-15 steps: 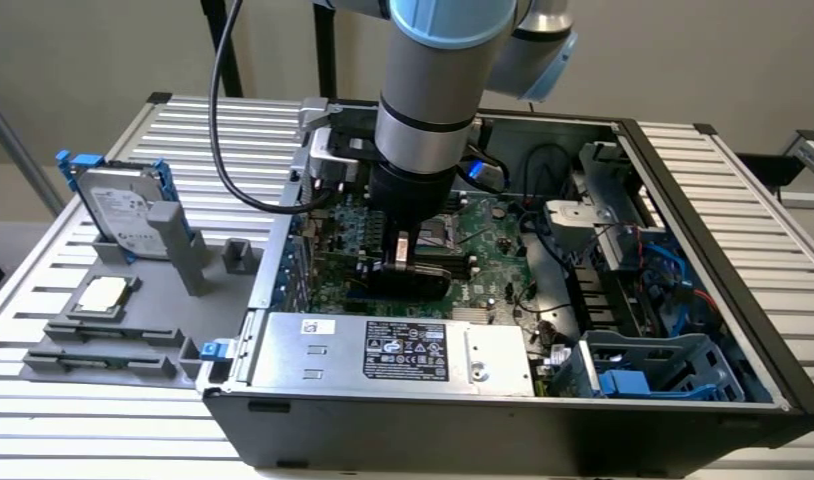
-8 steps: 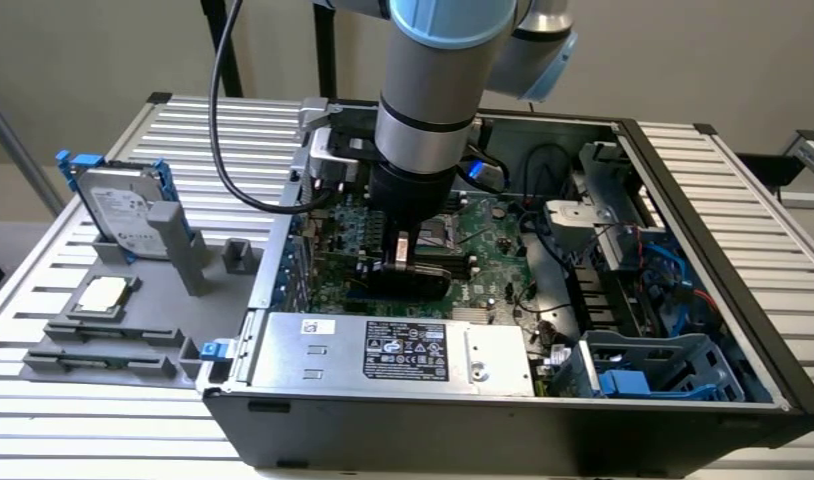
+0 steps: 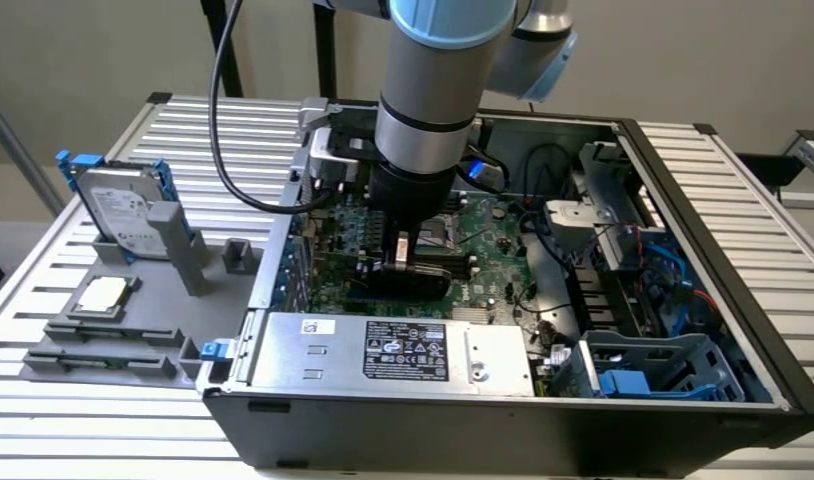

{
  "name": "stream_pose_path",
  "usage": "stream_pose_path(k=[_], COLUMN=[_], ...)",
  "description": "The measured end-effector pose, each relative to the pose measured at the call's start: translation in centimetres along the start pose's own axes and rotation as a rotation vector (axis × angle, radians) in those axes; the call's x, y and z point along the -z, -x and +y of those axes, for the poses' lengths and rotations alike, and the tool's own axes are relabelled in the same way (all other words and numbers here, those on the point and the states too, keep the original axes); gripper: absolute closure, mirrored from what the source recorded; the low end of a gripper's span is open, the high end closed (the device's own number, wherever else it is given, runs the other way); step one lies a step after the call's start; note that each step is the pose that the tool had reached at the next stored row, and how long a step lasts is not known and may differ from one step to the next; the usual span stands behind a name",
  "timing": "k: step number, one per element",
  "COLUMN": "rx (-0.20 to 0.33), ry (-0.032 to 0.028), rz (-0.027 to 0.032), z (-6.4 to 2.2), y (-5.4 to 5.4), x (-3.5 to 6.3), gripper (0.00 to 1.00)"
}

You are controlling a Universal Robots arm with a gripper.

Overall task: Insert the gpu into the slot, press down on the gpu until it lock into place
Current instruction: 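Press down on the gpu until it lock into place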

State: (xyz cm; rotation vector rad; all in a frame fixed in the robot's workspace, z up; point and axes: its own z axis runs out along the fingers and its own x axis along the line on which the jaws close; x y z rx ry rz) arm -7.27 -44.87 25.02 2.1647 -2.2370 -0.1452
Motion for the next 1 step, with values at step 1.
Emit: stream_pose_path(k=[1], rx=[0.0], ry=[0.0], rz=[0.0], z=[0.0], y=[0.0], x=[0.0], gripper=[0.74])
